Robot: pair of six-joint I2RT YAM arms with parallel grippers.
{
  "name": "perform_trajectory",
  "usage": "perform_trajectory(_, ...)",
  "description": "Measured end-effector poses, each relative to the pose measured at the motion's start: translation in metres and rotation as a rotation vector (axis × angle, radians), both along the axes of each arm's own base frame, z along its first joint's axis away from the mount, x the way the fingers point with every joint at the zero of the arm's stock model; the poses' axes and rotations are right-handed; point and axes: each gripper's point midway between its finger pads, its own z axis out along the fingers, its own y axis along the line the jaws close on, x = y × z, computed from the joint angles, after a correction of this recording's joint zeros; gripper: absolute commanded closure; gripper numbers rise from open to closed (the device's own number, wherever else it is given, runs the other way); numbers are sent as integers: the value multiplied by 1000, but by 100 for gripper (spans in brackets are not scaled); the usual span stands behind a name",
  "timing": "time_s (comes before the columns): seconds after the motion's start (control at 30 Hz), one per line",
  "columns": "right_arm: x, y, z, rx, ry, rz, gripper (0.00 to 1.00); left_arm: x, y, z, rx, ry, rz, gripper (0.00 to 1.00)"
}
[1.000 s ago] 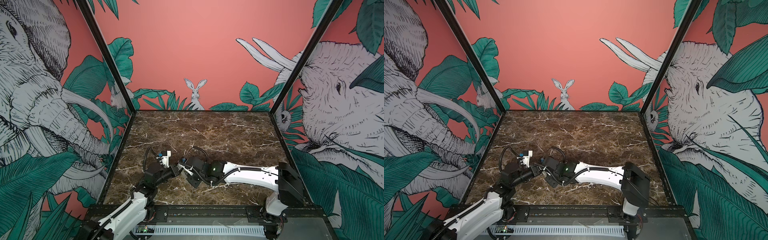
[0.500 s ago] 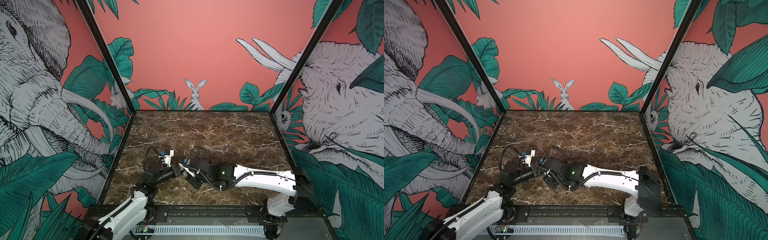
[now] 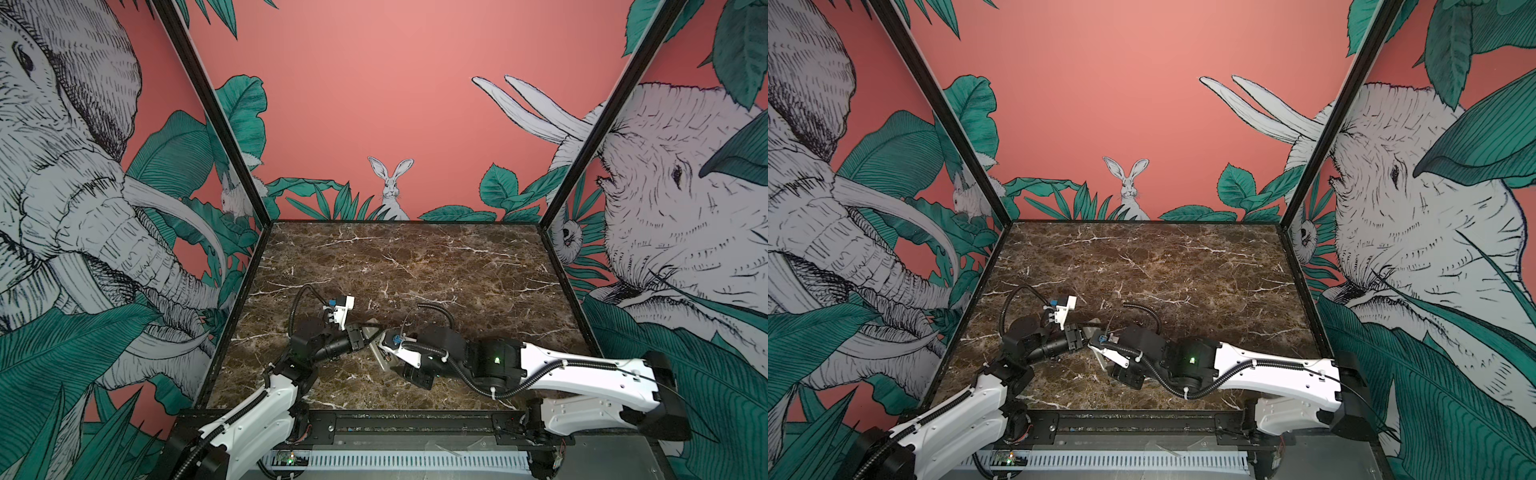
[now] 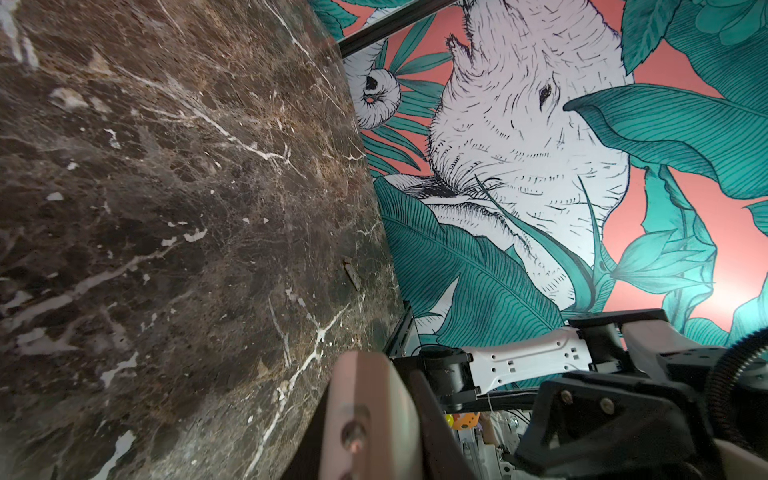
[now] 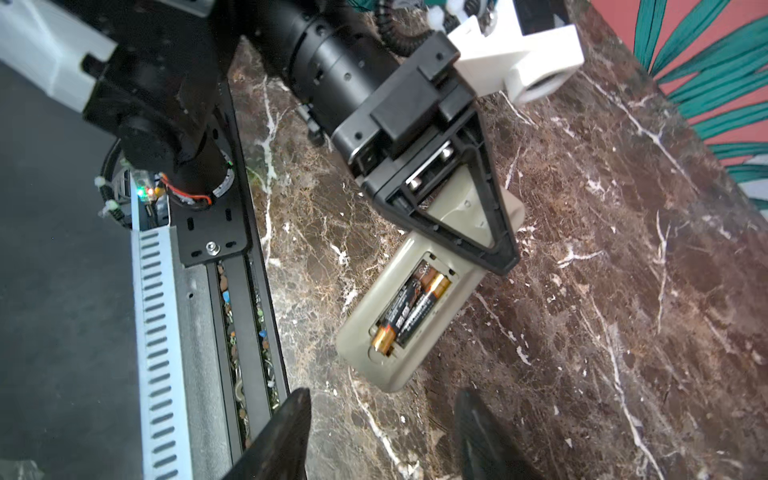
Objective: Load the batteries into the remote control
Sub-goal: 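Lower the battery into the compartment beside the seated batteries with the right gripper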
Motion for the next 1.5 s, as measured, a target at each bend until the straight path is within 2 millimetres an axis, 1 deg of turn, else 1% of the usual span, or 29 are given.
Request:
perform_trajectory(0.07, -5, -6, 3, -13, -43, 61, 43, -3, -2, 1, -3, 5, -23, 100)
perform_trajectory(0.13, -8, -8, 4, -30, -79, 113, 44, -6, -3, 2, -6, 7, -43, 100)
perform_trajectory(0.3, -10, -4, -9, -121, -136, 215, 47, -11, -7, 8, -13, 2, -92, 100)
perform_trajectory(0.4, -11, 1, -15, -154, -151, 255, 53, -13, -8, 12, -18, -1, -114, 100)
perform_trajectory(0.53, -11, 7, -16, -164, -164, 283, 65, -17, -9, 10, -15, 9, -136, 100)
perform_trajectory(0.6, -12, 10, -16, -161, -165, 293, 68, -19, -9, 9, -14, 11, -143, 100)
perform_trajectory(1.07, -12, 31, -21, -168, -161, 334, 70, -23, -10, 7, -8, 18, -165, 100)
perform_trajectory(1.33, -12, 34, -27, -182, -154, 344, 73, -25, -10, 8, -8, 8, -174, 100)
perform_trajectory(1.5, -11, 33, -27, -182, -151, 341, 77, -26, -10, 8, -8, 7, -180, 100)
